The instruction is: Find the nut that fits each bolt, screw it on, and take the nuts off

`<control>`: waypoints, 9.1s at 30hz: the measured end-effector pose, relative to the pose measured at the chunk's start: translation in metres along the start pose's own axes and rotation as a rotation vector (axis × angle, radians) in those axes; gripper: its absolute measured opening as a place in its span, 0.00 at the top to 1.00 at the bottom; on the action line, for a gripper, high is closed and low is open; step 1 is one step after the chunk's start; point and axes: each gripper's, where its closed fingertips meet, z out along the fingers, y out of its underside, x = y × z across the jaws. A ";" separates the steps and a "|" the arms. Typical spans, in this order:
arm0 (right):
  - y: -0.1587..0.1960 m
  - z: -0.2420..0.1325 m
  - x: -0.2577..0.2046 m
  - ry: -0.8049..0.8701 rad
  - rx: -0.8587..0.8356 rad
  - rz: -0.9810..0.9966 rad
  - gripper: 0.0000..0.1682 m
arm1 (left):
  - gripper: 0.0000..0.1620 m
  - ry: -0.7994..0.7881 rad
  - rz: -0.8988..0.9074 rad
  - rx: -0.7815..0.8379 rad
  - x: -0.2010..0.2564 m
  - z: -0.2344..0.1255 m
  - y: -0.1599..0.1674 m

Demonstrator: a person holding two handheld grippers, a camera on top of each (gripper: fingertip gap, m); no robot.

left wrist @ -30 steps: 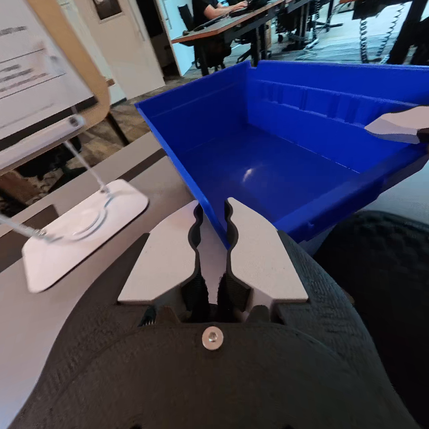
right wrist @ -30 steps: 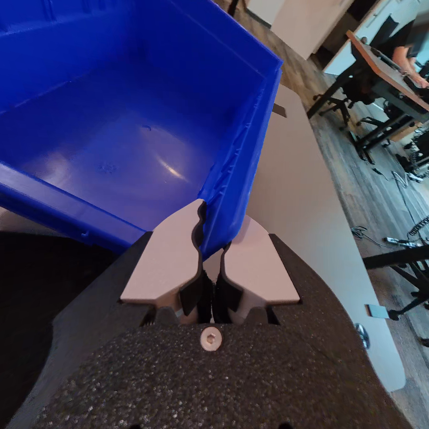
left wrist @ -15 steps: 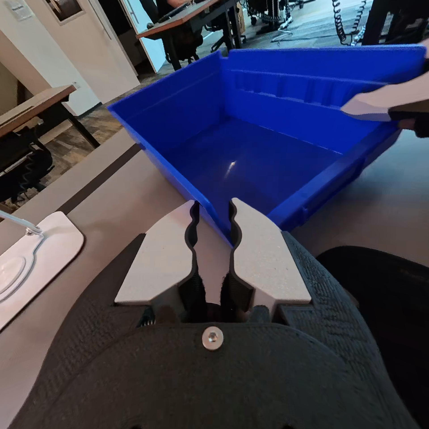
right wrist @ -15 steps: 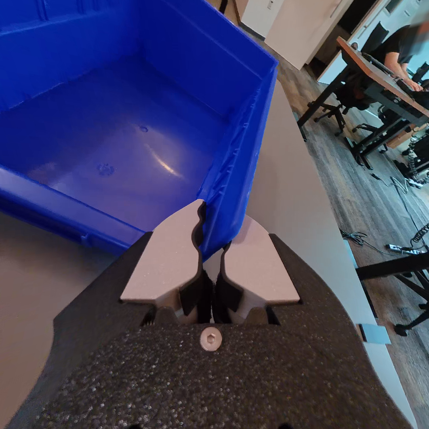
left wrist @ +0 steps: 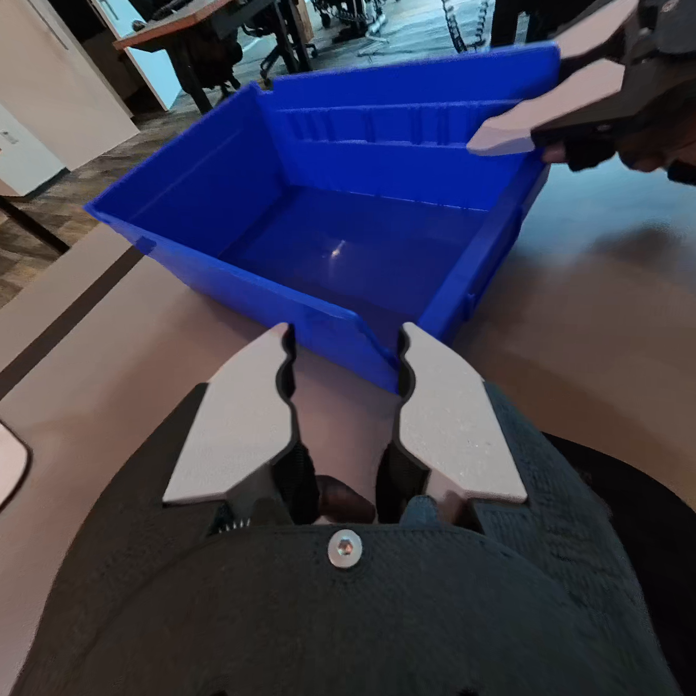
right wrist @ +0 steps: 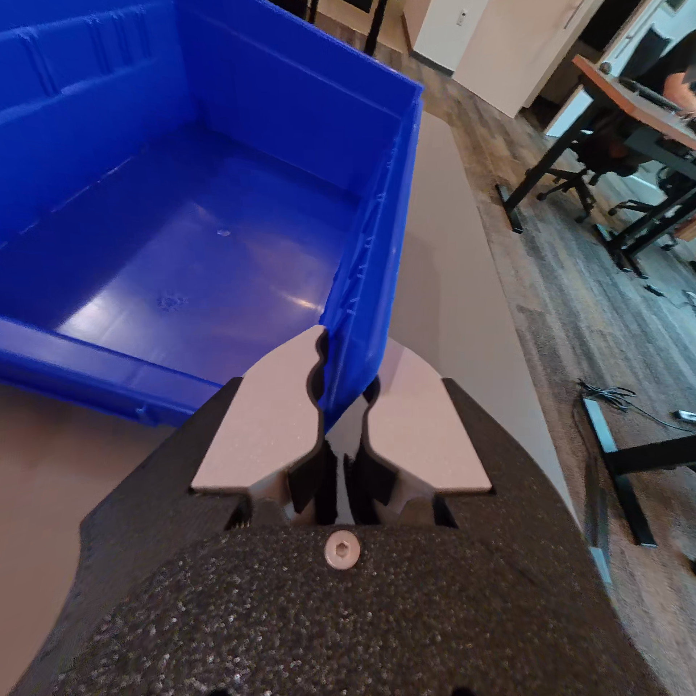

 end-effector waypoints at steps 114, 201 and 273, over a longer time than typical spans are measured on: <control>-0.186 -0.094 -0.313 -0.665 0.479 -0.046 0.66 | 0.94 -0.100 -0.381 -0.059 -0.280 -0.343 0.116; -0.239 -0.130 -0.394 -0.889 0.721 0.371 0.89 | 0.88 -0.341 -0.064 0.344 -0.101 -0.239 0.032; -0.213 -0.149 -0.453 -1.270 0.632 0.197 0.75 | 0.88 0.501 -0.268 0.549 -0.049 -0.275 0.071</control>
